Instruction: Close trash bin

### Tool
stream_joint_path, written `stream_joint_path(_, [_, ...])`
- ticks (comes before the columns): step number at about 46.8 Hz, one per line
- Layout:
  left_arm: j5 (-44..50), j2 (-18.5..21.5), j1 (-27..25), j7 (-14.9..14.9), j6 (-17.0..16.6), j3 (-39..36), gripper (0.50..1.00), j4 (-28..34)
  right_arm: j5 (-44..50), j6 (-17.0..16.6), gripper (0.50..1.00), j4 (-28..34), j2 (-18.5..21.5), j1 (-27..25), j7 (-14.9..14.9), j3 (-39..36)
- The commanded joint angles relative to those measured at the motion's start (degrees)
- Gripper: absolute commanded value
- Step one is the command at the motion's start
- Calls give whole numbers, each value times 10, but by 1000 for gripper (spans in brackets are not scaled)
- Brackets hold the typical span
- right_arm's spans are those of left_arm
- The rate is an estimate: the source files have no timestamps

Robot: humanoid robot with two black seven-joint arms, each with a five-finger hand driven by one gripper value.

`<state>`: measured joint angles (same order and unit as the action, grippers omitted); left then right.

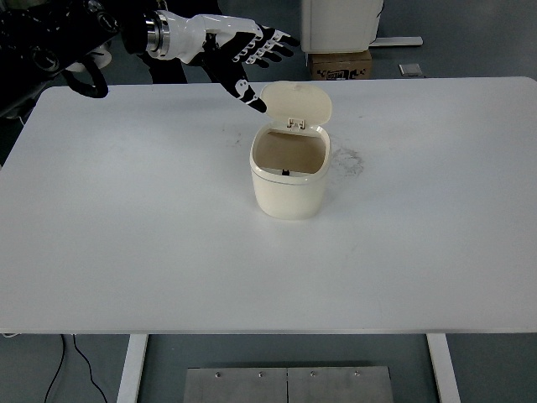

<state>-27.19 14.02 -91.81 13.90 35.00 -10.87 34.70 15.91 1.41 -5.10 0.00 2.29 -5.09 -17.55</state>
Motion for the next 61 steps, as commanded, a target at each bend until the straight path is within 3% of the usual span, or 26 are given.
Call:
stream_joint_path(1, [-6,0,-5,0,0,0,1000,14,0,0,991,0,0,0,0,0])
stream_joint_path(30, [-59,3,-23,8,0,0,1000,28,0,0,991,0,0,0,0,1])
stream_joint_path(61, [-76,7,-21,5,0,-1,1000,102,0,0,991,0,0,0,0,0])
